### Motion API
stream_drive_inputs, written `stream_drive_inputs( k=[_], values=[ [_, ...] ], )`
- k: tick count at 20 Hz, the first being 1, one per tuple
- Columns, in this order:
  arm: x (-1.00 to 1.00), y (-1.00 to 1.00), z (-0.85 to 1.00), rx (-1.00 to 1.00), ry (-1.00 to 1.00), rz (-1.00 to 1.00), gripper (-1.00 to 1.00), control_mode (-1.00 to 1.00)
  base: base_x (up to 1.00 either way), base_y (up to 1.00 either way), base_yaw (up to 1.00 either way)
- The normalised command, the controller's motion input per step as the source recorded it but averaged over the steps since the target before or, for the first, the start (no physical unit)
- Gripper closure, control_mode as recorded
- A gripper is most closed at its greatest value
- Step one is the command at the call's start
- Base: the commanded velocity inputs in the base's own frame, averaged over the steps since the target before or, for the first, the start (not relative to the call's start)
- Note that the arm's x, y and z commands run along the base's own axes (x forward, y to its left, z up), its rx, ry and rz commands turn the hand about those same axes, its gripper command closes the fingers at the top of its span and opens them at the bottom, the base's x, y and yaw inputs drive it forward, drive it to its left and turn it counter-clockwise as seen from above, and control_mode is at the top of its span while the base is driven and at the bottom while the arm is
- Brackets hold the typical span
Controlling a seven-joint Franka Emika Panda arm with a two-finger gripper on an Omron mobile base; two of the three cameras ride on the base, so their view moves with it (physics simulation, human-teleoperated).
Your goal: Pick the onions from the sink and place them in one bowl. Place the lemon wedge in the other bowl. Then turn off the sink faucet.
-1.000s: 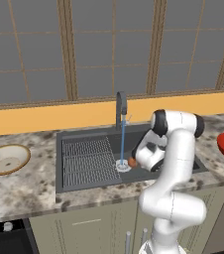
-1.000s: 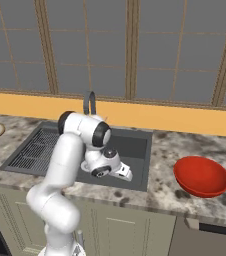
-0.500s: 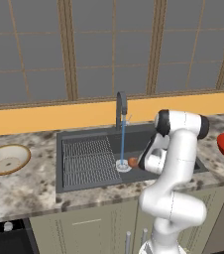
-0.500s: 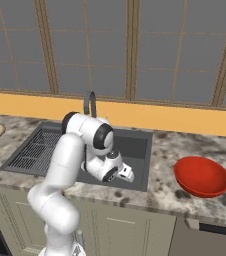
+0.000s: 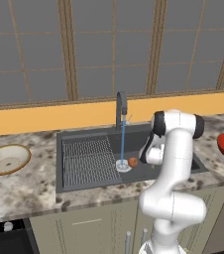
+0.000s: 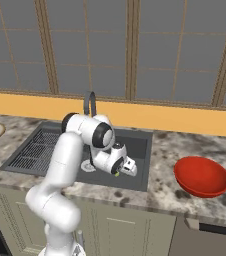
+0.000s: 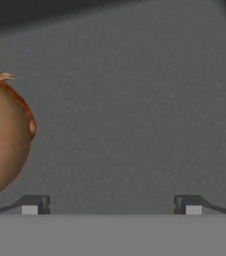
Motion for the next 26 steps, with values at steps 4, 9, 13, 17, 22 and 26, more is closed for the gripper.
stream_drive_inputs(
  k=[4, 9, 13, 17, 22, 26],
  values=[
    [0.14, 0.18, -0.13, 0.0, 0.09, -0.01, -1.0, -1.0, 0.0, 0.0, 0.0],
    [-0.05, 0.03, -0.18, 0.0, 0.11, -0.05, -1.0, -1.0, 0.0, 0.0, 0.0],
    [-0.42, 0.0, -0.03, 0.0, 0.06, -0.07, -1.0, -1.0, 0.0, 0.0, 0.0],
    [-0.42, 0.0, 0.0, 0.0, 0.0, -0.03, -1.0, -1.0, 0.0, 0.0, 0.0],
    [0.12, 0.05, -0.04, 0.0, 0.0, 0.0, -1.0, -1.0, 0.0, 0.0, 0.0],
    [0.22, 0.01, -0.17, 0.0, 0.0, 0.0, -1.0, -1.0, 0.0, 0.0, 0.0]
  ],
)
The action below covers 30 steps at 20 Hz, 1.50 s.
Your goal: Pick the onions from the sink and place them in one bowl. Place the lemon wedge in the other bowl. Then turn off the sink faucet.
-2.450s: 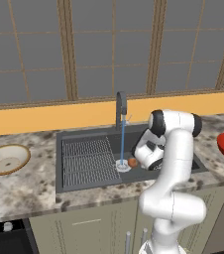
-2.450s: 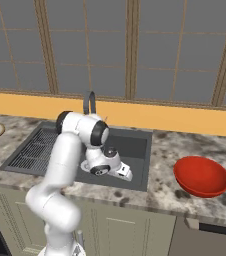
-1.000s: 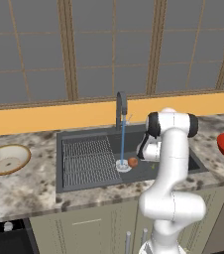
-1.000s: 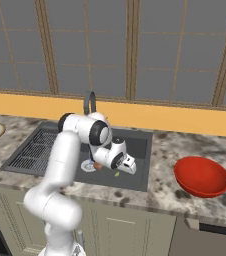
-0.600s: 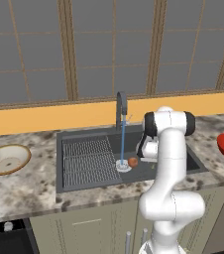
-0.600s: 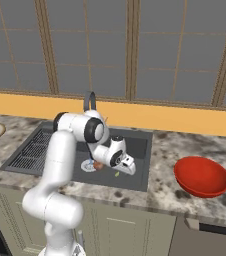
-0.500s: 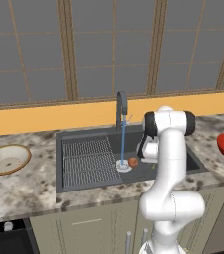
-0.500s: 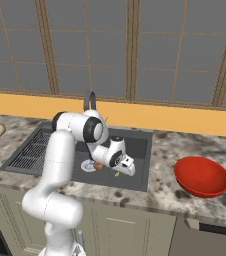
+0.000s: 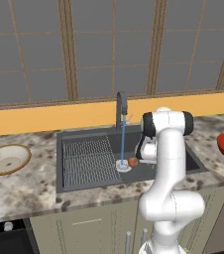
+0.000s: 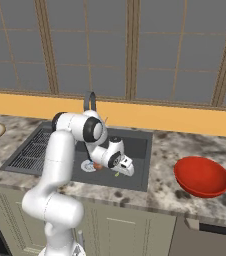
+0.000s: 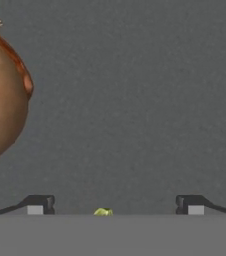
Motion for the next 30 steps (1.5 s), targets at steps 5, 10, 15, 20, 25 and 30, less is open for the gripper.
stream_drive_inputs(
  k=[5, 10, 15, 20, 25, 30],
  values=[
    [0.01, 0.03, -0.28, 0.0, 0.01, 0.0, -1.0, -1.0, 0.0, 0.0, 0.0],
    [-0.11, 0.01, -0.16, 0.0, 0.04, -0.01, -1.0, -1.0, 0.0, 0.0, 0.0],
    [-0.27, 0.0, -0.04, 0.0, 0.02, -0.03, -1.0, -1.0, 0.0, 0.0, 0.0],
    [-0.06, 0.09, 0.0, 0.0, 0.0, 0.0, -1.0, -1.0, 0.0, 0.0, 0.0],
    [0.17, 0.06, -0.05, 0.0, 0.0, 0.0, 1.0, -1.0, 0.0, 0.0, 0.0],
    [0.04, 0.02, -0.02, 0.0, 0.0, 0.0, 1.0, -1.0, 0.0, 0.0, 0.0]
  ],
)
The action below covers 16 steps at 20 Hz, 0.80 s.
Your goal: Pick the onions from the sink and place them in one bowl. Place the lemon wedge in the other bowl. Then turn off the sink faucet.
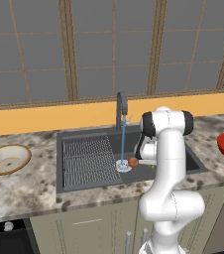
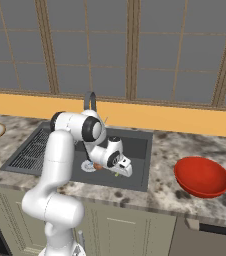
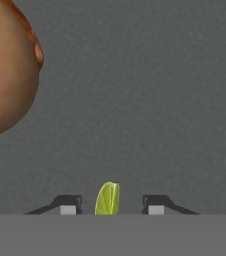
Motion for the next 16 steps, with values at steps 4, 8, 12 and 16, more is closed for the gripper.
stream_drive_inputs(
  k=[4, 8, 12, 16],
  values=[
    [0.0, 0.0, 0.0, 0.0, 0.0, 0.0, 1.0, -1.0, 0.0, 0.0, 0.0],
    [0.0, 0.0, 0.0, 0.0, 0.0, 0.0, 1.0, -1.0, 0.0, 0.0, 0.0],
    [-0.03, 0.0, 0.04, 0.0, -0.01, 0.0, 1.0, -1.0, 0.0, 0.0, 0.0],
    [-0.1, 0.0, 0.36, 0.0, -0.15, 0.01, 1.0, -1.0, 0.0, 0.0, 0.0]
  ],
)
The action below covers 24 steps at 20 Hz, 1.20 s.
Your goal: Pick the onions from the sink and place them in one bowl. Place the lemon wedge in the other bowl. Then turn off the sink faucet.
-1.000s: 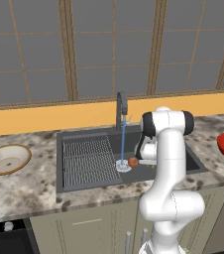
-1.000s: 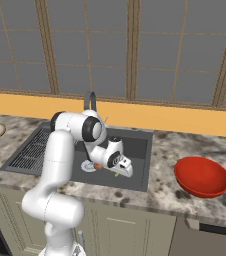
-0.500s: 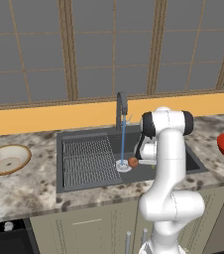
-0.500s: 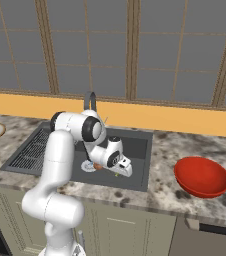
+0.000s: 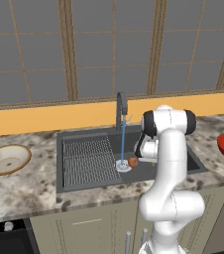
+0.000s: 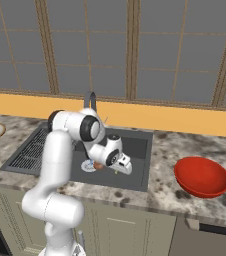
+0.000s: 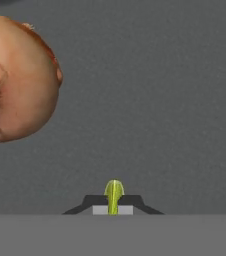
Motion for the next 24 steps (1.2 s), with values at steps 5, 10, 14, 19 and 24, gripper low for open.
stream_drive_inputs(
  k=[5, 10, 14, 19, 24],
  values=[
    [-0.12, 0.0, 0.48, 0.0, -0.13, 0.01, 1.0, -1.0, 0.0, 0.0, 0.0],
    [-0.19, 0.0, 0.49, 0.0, -0.12, 0.0, 1.0, -1.0, 0.0, 0.0, 0.0],
    [-0.12, 0.0, 0.51, 0.0, -0.11, 0.01, 1.0, -1.0, 0.0, 0.0, 0.0],
    [-0.15, -0.01, 0.64, 0.0, -0.1, 0.01, 1.0, -1.0, 0.0, 0.0, 0.0],
    [-0.16, -0.01, 0.75, 0.0, -0.09, 0.02, 1.0, -1.0, 0.0, 0.0, 0.0]
  ],
)
